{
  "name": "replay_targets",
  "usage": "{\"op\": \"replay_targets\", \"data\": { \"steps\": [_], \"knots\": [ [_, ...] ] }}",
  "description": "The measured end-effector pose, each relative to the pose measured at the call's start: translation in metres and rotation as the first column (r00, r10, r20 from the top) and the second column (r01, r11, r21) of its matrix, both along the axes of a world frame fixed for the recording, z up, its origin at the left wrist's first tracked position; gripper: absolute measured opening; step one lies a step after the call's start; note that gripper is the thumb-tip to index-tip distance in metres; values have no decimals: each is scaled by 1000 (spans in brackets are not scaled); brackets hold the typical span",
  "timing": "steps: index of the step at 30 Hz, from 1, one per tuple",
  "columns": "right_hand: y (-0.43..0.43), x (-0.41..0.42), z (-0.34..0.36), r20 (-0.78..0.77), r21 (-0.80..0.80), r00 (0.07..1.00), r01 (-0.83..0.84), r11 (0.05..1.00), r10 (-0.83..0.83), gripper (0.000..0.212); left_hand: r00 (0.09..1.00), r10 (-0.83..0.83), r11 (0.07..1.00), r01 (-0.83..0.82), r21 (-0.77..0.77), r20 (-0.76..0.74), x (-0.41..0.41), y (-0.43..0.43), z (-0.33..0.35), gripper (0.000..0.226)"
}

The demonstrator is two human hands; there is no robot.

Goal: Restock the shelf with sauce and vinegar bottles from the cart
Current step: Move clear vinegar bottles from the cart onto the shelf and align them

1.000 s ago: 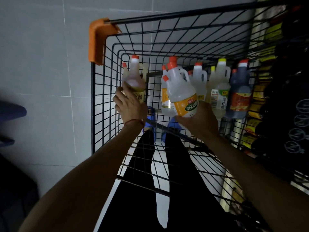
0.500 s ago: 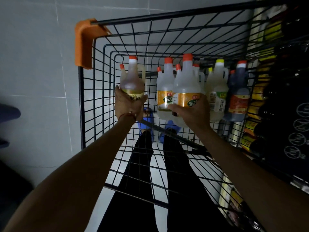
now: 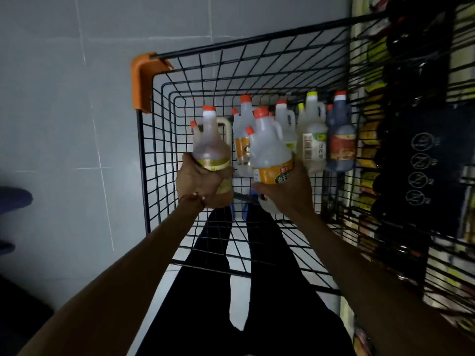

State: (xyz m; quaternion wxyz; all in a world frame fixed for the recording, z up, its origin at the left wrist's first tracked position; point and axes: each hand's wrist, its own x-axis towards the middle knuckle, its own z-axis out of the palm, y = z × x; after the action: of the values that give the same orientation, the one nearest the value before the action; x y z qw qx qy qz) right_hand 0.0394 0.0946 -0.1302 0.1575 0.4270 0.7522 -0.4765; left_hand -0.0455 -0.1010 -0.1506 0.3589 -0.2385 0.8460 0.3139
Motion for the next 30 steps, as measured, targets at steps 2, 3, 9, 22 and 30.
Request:
{"op": "replay_targets", "data": {
  "steps": [2, 3, 9, 22, 30],
  "knots": [
    [-5, 15, 21, -29, -57, 997, 65, 996, -67, 86, 994, -91, 995, 94, 44, -64, 2, 0, 24, 75],
    [-7, 23, 33, -38, -89, 994, 101, 991, -104, 83, 977, -181, 982, 187, 42, -111, 4, -1, 41, 89],
    [-27, 54, 115, -145, -76, 951, 265, 961, -273, 100, 909, -324, 924, 363, 117, -261, 18, -6, 128, 103],
    [-55, 174, 232, -340, 33, 794, 546, 837, -504, 96, 773, -390, 683, 607, 407, -500, 89, 13, 244, 81],
    [-104, 319, 259, -435, 115, 673, 700, 705, -598, 102, 647, -446, 542, 745, 389, -618, 209, 24, 283, 82]
  ]
}}
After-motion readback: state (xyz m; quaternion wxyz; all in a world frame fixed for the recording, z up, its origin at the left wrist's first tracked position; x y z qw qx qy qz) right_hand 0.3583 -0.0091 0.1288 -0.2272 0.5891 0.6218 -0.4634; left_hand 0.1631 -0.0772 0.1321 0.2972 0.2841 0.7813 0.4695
